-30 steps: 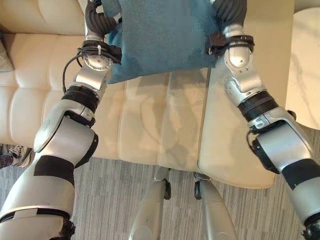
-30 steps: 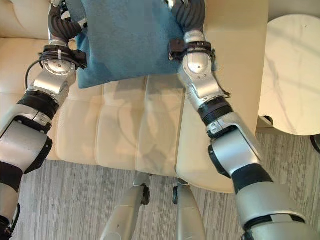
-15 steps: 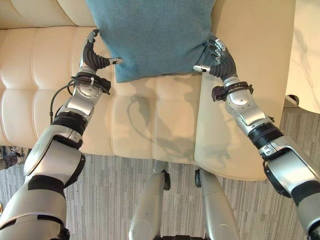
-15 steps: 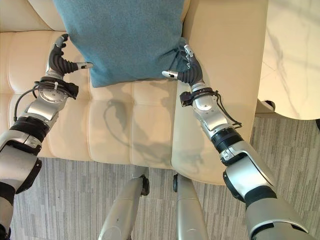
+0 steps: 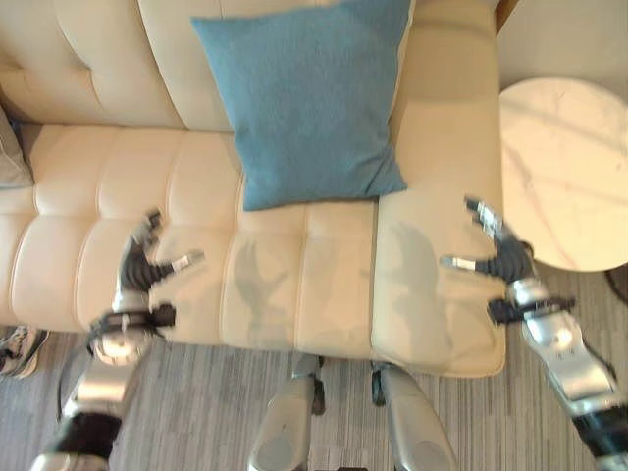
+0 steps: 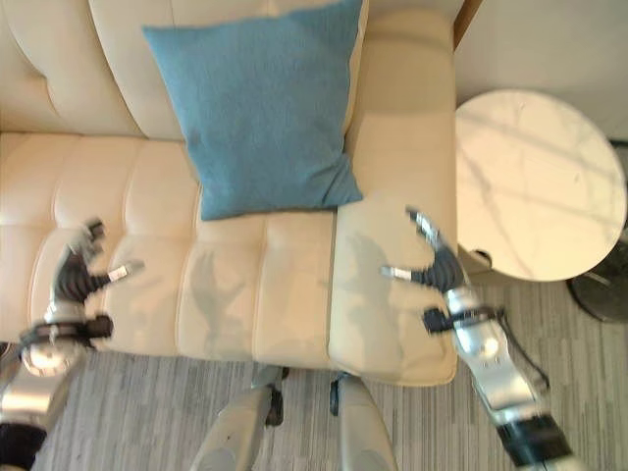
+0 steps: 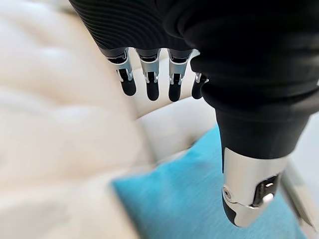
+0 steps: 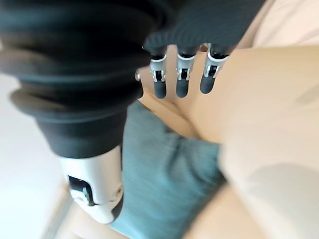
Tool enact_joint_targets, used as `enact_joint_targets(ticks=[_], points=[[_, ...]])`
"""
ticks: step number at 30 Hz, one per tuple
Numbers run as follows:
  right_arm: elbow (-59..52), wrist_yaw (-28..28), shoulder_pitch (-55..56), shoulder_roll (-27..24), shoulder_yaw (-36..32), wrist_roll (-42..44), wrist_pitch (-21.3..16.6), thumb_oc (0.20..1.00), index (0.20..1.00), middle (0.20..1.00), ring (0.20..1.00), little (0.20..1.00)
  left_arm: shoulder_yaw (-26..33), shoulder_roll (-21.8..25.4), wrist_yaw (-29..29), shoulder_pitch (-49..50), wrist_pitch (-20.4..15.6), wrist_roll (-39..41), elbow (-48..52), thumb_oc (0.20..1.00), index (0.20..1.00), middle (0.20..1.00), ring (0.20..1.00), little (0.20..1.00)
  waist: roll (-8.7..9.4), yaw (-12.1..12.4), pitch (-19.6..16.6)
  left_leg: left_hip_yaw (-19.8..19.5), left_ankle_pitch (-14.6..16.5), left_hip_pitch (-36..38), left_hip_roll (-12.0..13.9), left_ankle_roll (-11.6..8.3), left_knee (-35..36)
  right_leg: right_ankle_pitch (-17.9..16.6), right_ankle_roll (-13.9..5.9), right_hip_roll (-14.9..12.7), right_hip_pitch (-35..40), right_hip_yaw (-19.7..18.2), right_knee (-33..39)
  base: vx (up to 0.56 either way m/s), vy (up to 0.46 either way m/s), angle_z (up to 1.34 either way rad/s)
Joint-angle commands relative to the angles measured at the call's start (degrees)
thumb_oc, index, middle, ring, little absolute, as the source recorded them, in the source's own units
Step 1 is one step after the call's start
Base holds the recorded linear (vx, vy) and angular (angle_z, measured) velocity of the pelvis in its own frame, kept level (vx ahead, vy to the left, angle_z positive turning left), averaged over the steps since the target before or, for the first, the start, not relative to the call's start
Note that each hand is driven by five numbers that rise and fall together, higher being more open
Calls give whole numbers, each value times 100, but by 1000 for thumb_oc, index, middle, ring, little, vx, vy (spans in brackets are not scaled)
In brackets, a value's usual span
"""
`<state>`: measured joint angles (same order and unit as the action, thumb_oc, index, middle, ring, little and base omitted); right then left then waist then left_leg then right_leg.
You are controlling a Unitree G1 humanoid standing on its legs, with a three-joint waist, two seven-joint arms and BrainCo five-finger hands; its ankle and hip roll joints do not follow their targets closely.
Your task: Pick up all the scattered cushions and arrange them neatly on the sofa.
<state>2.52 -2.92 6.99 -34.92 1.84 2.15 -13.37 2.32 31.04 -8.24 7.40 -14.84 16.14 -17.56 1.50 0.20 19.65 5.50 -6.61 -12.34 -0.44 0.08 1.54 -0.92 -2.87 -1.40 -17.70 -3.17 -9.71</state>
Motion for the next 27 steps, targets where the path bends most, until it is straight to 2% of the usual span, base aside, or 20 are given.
enact_joint_targets(ticks=[1, 4, 8, 9, 10, 11, 13, 15, 16, 17, 18, 19, 20, 21, 22, 23, 25, 26, 27], points=[[537, 299, 152, 110, 23, -95, -26, 1000, 1000, 1000, 1000, 1000, 48, 137, 403, 3, 29, -394, -617, 1000, 1000, 1000, 1000, 1000, 74, -277, -706, 83, 495, -17, -221, -14, -235, -117, -534, -350, 383, 207, 498, 72, 29, -8], [1311, 440, 688, 384, -8, -297, 79, 1000, 1000, 1000, 1000, 1000, 7, -318, 589, 581, 217, -660, -1590, 1000, 1000, 1000, 1000, 1000, 119, -406, -976, 316, 620, 452, -201, 39, -110, -224, -627, -321, 663, 54, 672, 44, 76, -31], [1603, 431, 678, 451, 223, -498, 98, 1000, 1000, 1000, 1000, 1000, 43, -431, 517, 710, 221, -694, -1937, 1000, 1000, 1000, 1000, 1000, 149, -450, -966, 563, 547, 612, -129, 44, 78, -515, -737, -274, 476, 3, 507, -101, 39, -63], [1687, 373, 619, 482, 298, -496, 95, 1000, 1000, 1000, 1000, 1000, -9, -412, 510, 653, 217, -694, -1908, 1000, 1000, 1000, 1000, 1000, 132, -407, -898, 582, 477, 590, -64, 41, 86, -402, -733, -266, 458, 135, 242, -372, 7, -75], [1883, 312, 635, 575, 381, -464, 103, 1000, 1000, 1000, 1000, 1000, -90, -354, 467, 574, 212, -721, -1854, 1000, 1000, 1000, 1000, 1000, 56, -352, -822, 561, 309, 517, 85, 33, 72, 51, -619, -239, 563, 375, -600, -302, -8, -67], [1886, 311, 631, 576, 381, -464, 102, 1000, 1000, 1000, 1000, 1000, -89, -354, 467, 571, 212, -721, -1854, 1000, 1000, 1000, 1000, 1000, 56, -349, -832, 564, 301, 498, 89, 31, 69, 41, -616, -236, 544, 373, -600, -295, -16, -45], [2126, 245, 599, 723, 426, -332, 97, 1000, 1000, 1000, 1000, 1000, -159, -313, 439, 451, 217, -650, -1817, 1000, 1000, 1000, 1000, 1000, 16, -274, -917, 523, 168, 399, 175, 10, 78, 387, -511, -135, 833, 423, -1407, -206, -68, 12], [2195, 213, 569, 819, 482, -322, 126, 1000, 1000, 1000, 1000, 1000, -193, -290, 425, 405, 229, -658, -1815, 1000, 1000, 1000, 1000, 1000, 72, -185, -1044, 543, 71, 326, 175, -18, 85, 419, -497, -101, 1156, 502, -1758, -214, -109, 15], [2173, 163, 549, 841, 479, -284, 117, 1000, 1000, 1000, 1000, 1000, -206, -298, 386, 423, 225, -665, -1780, 1000, 1000, 1000, 1000, 1000, 112, -119, -1078, 575, -12, 215, 179, -55, 63, 446, -473, -21, 1327, 494, -1680, -377, -189, -8], [2202, 92, 404, 879, 547, -200, 152, 1000, 1000, 1000, 1000, 1000, -292, -341, 403, 345, 207, -628, -1654, 1000, 1000, 1000, 1000, 1000, 155, 62, -1108, 601, -195, -80, 241, -161, 26, 1041, -234, 135, 1730, 623, -933, -411, -205, -7], [2234, 63, 348, 863, 589, -175, 188, 1000, 1000, 1000, 1000, 1000, -309, -370, 373, 325, 216, -636, -1680, 1000, 1000, 1000, 1000, 1000, 132, 102, -1119, 600, -320, -240, 295, -221, 20, 1217, -113, 246, 1749, 538, -572, -301, -150, -10], [2238, 62, 344, 862, 591, -175, 187, 1000, 1000, 1000, 1000, 1000, -309, -371, 372, 323, 215, -637, -1682, 1000, 1000, 1000, 1000, 1000, 128, 103, -1127, 599, -321, -249, 301, -225, 19, 1207, -109, 252, 1747, 537, -555, -310, -145, -14], [2261, 6, 260, 820, 618, -119, 175, 1000, 1000, 1000, 1000, 1000, -346, -391, 369, 324, 210, -687, -1661, 1000, 1000, 1000, 1000, 1000, 66, 158, -1109, 623, -519, -437, 385, -341, 99, 1289, 13, 422, 1872, 518, 124, -323, -132, -11], [2297, -24, 207, 779, 631, -121, 193, 1000, 1000, 1000, 1000, 1000, -352, -390, 335, 288, 208, -711, -1642, 1000, 1000, 1000, 1000, 1000, 27, 182, -1025, 570, -685, -550, 448, -485, 75, 1267, 26, 456, 1846, 538, 176, -464, -149, -21], [2321, -49, 133, 717, 650, -151, 215, 1000, 1000, 1000, 1000, 1000, -370, -392, 319, 237, 206, -737, -1627, 1000, 1000, 1000, 1000, 1000, -2, 200, -934, 501, -688, -641, 458, -564, 11, 1222, 57, 461, 1758, 559, 173, -424, -63, -24], [2370, -78, 62, 659, 678, -181, 236, 1000, 1000, 1000, 1000, 1000, -378, -401, 293, 172, 198, -777, -1657, 1000, 1000, 1000, 1000, 1000, 9, 190, -835, 350, -547, -696, 397, -571, -184, 1116, 55, 410, 1657, 596, 163, -414, -33, -17], [2350, -69, 82, 629, 678, -165, 234, 1000, 1000, 1000, 1000, 1000, -426, -433, 315, 146, 186, -846, -1703, 1000, 1000, 1000, 1000, 1000, 86, 108, -807, 102, -136, -638, 244, -440, -648, 915, -11, 238, 1529, 732, 250, -393, -23, 7], [2344, -32, 132, 605, 693, -153, 213, 1000, 1000, 1000, 1000, 1000, -475, -436, 342, 136, 182, -899, -1737, 1000, 1000, 1000, 1000, 1000, 223, 19, -823, 49, 438, -438, 156, -337, -1174, 711, -60, 29, 1429, 765, 355, -292, -18, 38], [2344, -32, 130, 604, 692, -153, 213, 1000, 1000, 1000, 1000, 1000, -475, -437, 342, 134, 181, -899, -1738, 1000, 1000, 1000, 1000, 1000, 217, 17, -833, 45, 428, -456, 161, -337, -1173, 697, -58, 35, 1416, 769, 363, -233, -6, 42]])
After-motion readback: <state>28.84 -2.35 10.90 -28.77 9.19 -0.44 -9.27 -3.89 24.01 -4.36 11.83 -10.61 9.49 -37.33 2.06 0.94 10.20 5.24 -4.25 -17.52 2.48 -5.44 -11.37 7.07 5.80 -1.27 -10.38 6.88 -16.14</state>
